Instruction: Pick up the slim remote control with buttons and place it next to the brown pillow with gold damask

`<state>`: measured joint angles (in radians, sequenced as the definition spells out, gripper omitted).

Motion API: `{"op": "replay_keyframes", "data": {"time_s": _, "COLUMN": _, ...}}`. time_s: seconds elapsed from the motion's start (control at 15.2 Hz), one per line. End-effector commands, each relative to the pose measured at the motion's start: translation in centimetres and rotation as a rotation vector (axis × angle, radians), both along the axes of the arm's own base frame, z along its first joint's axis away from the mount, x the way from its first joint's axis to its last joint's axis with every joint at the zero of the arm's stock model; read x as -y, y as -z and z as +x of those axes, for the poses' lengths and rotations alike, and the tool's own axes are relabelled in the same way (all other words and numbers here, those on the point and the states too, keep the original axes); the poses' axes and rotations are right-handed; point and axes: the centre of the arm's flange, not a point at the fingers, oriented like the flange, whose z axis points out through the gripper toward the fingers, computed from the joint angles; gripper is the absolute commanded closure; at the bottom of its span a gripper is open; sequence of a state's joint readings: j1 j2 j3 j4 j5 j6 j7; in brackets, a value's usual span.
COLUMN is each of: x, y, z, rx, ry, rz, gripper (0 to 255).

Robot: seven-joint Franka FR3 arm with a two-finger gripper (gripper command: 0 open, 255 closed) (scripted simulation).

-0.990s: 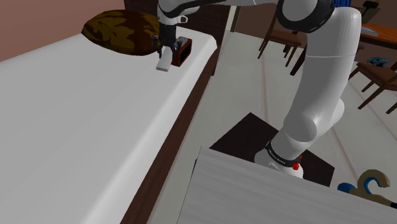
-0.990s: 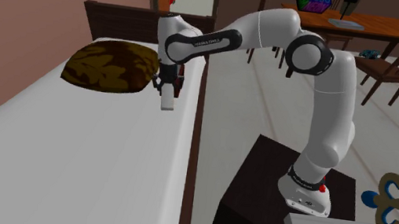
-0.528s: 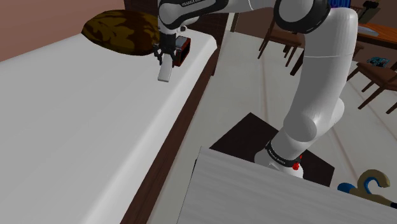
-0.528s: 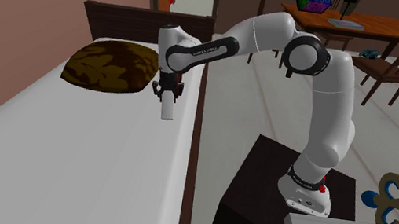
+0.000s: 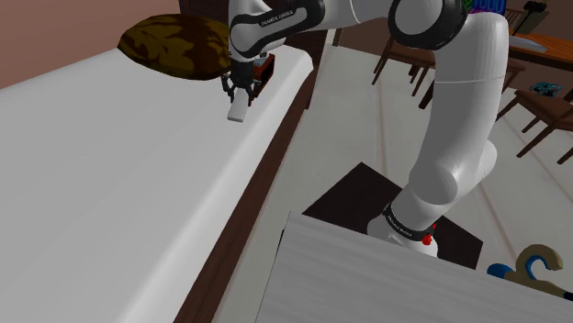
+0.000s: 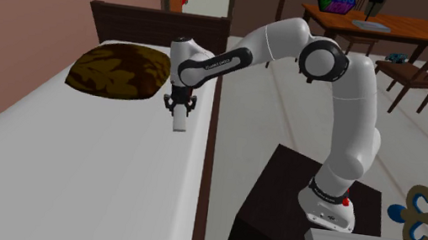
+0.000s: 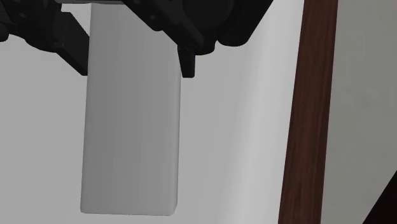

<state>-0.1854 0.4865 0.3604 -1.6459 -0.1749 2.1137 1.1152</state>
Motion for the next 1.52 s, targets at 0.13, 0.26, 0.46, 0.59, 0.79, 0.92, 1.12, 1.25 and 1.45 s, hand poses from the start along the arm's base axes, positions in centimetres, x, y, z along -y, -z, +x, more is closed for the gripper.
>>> {"op": "replay_keyframes", "data": {"time_s": 0.13, "x": -0.2, "y": 0.4, "z": -0.1, "rx": -0.004, "ry": -0.002, "rz": 0.001, "gripper": 255}}
{"op": "replay_keyframes", "data": {"time_s": 0.26, "x": -0.2, "y": 0.4, "z": -0.1, "rx": -0.004, "ry": -0.002, "rz": 0.001, "gripper": 255}}
{"op": "replay_keyframes", "data": {"time_s": 0.46, "x": -0.1, "y": 0.4, "z": 0.0, "rx": -0.004, "ry": -0.002, "rz": 0.0, "gripper": 0}}
{"op": "replay_keyframes", "data": {"time_s": 0.59, "x": -0.1, "y": 0.4, "z": -0.1, "rx": -0.004, "ry": -0.002, "rz": 0.0, "gripper": 0}}
{"op": "replay_keyframes", "data": {"time_s": 0.79, "x": -0.2, "y": 0.4, "z": -0.1, "rx": -0.004, "ry": -0.002, "rz": 0.001, "gripper": 0}}
{"op": "replay_keyframes", "data": {"time_s": 0.92, "x": -0.1, "y": -2.2, "z": -0.1, "rx": -0.004, "ry": -0.002, "rz": 0.001, "gripper": 0}}
{"op": "replay_keyframes", "data": {"time_s": 1.12, "x": -0.1, "y": -4.6, "z": -0.1, "rx": -0.004, "ry": -0.002, "rz": 0.001, "gripper": 0}}
{"op": "replay_keyframes", "data": {"time_s": 1.25, "x": -0.1, "y": -4.6, "z": -0.1, "rx": -0.004, "ry": -0.002, "rz": 0.001, "gripper": 0}}
{"op": "replay_keyframes", "data": {"time_s": 1.45, "x": -0.1, "y": -4.6, "z": -0.1, "rx": -0.004, "ry": -0.002, "rz": 0.001, "gripper": 0}}
